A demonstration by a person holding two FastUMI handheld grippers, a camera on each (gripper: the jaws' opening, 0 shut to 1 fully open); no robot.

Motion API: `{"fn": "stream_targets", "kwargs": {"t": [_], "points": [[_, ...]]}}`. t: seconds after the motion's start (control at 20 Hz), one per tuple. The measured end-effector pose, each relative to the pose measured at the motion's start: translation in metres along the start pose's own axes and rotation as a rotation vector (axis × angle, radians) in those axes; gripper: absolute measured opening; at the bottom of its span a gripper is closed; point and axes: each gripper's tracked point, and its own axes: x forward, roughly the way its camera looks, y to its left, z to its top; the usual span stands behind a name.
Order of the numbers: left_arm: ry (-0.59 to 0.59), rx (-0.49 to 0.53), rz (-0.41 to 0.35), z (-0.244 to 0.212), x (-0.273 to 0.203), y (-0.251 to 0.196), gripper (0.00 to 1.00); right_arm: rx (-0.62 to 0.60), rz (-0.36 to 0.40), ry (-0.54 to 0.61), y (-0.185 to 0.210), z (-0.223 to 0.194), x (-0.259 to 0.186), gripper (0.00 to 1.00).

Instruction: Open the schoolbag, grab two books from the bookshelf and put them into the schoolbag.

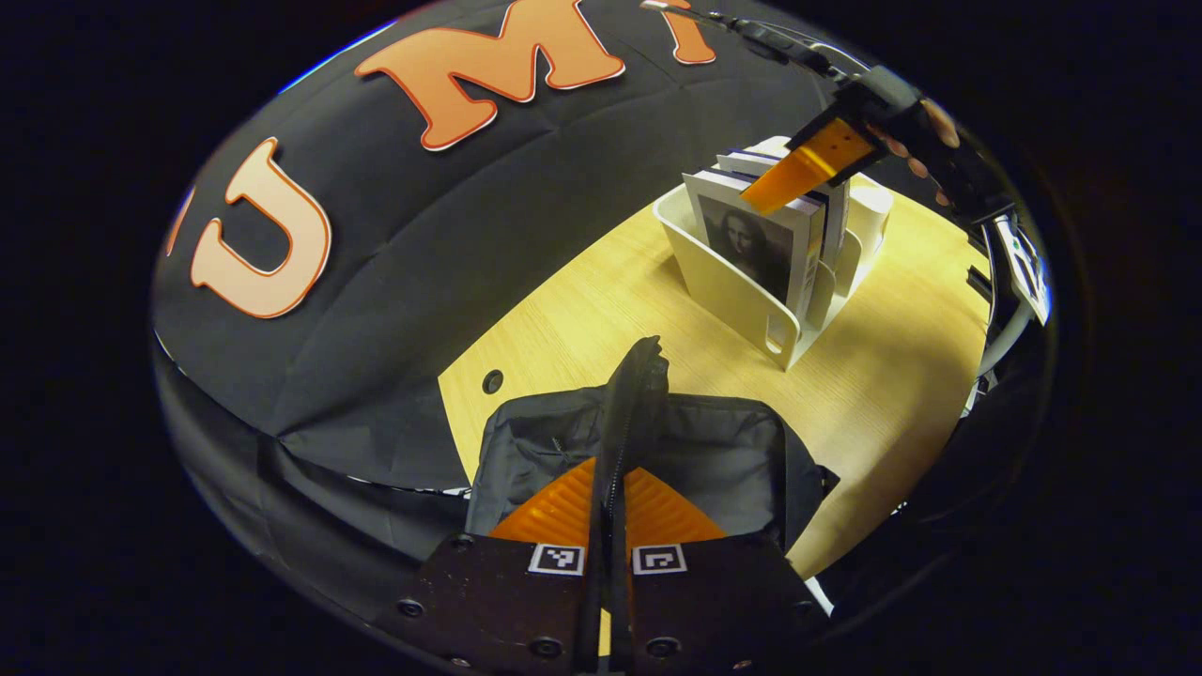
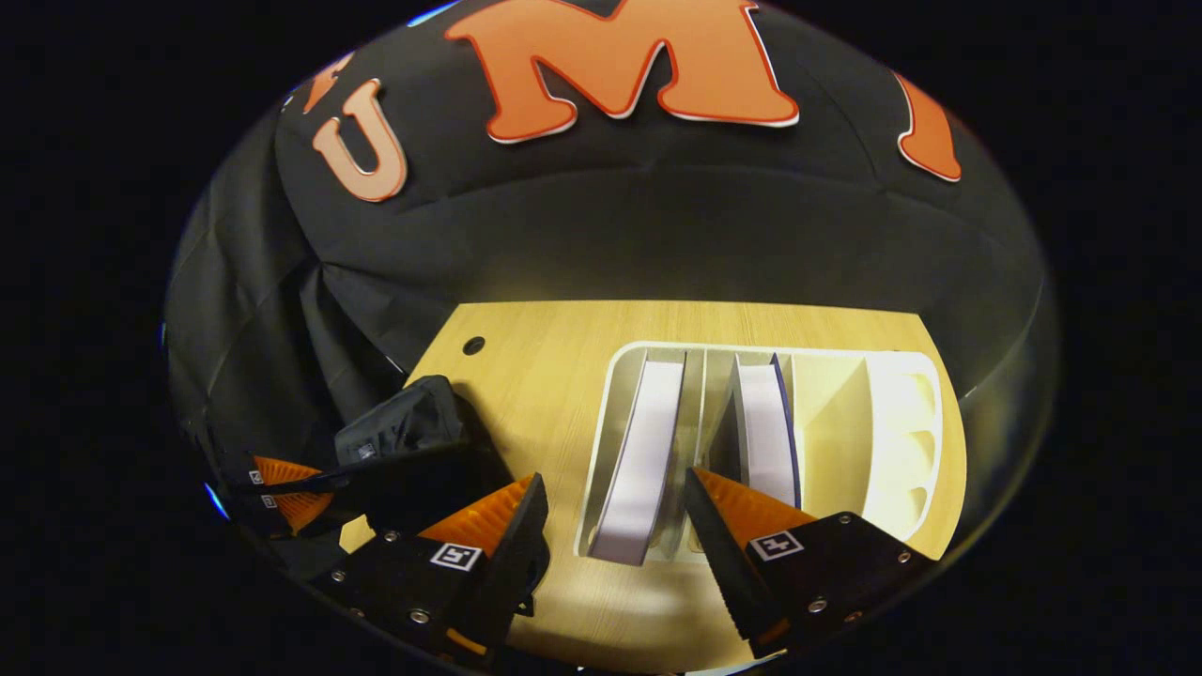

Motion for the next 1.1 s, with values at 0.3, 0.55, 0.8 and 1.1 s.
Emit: {"fn": "stream_targets", "kwargs": {"t": [0.3, 0.55, 0.8, 1.1], "points": [[0.037, 0.015, -0.058, 0.002, 0.006, -0.007, 0.05, 0.084, -0.095, 0.144, -0.015, -0.009, 0.04, 0.64], [0.043, 0.027, -0.083, 0.004, 0.009, -0.009, 0.05, 0.133, -0.179, 0.202, -0.032, -0.017, 0.061, 0.46], [0.038, 0.023, -0.088, 0.004, 0.011, -0.009, 0.05, 0.166, -0.173, 0.251, -0.029, -0.022, 0.053, 0.38], [0.03, 0.023, -0.095, 0.005, 0.01, -0.008, 0.05, 0.174, -0.142, 0.197, -0.033, -0.011, 0.018, 0.36]]}}
